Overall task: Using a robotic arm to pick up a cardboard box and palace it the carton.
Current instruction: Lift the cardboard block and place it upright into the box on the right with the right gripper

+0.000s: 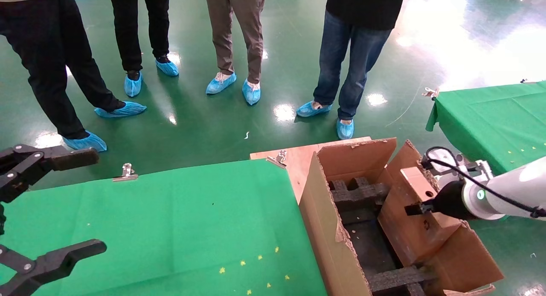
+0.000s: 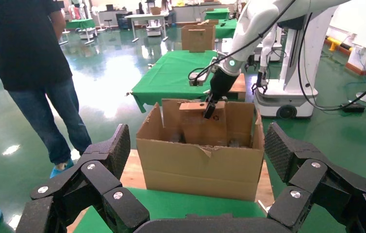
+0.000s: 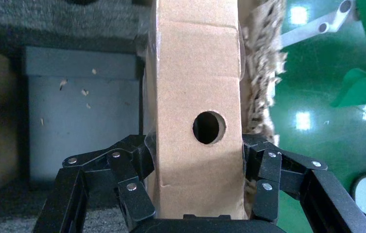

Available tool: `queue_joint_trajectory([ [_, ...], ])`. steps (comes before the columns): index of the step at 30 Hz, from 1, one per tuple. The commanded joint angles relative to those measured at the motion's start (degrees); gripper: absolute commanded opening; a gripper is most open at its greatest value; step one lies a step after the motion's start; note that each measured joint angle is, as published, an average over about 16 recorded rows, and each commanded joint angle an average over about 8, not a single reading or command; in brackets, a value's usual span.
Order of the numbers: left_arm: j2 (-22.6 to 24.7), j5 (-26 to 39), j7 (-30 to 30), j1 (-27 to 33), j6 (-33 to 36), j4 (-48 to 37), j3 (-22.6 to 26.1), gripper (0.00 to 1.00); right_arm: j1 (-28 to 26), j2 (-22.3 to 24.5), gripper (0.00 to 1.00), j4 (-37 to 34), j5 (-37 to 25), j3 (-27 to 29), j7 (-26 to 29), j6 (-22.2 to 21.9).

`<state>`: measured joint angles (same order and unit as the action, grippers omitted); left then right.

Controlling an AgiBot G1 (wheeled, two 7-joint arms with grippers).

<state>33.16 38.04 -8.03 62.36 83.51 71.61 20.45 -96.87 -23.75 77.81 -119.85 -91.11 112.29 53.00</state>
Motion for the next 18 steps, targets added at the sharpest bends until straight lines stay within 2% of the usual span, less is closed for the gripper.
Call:
queue_joint_trajectory([
  [1, 0.00, 0.00, 0.00, 0.00, 0.00, 0.00, 0.00, 1.00, 0.62, -0.32, 0.00, -0.02, -0.26, -0.22, 0.41, -0.54],
  [18, 0.00, 0.00, 0.00, 0.00, 0.00, 0.00, 0.01, 1.00, 5.92, -1.91, 0.00, -0.48, -4.40, -2.29, 5.53, -3.30],
])
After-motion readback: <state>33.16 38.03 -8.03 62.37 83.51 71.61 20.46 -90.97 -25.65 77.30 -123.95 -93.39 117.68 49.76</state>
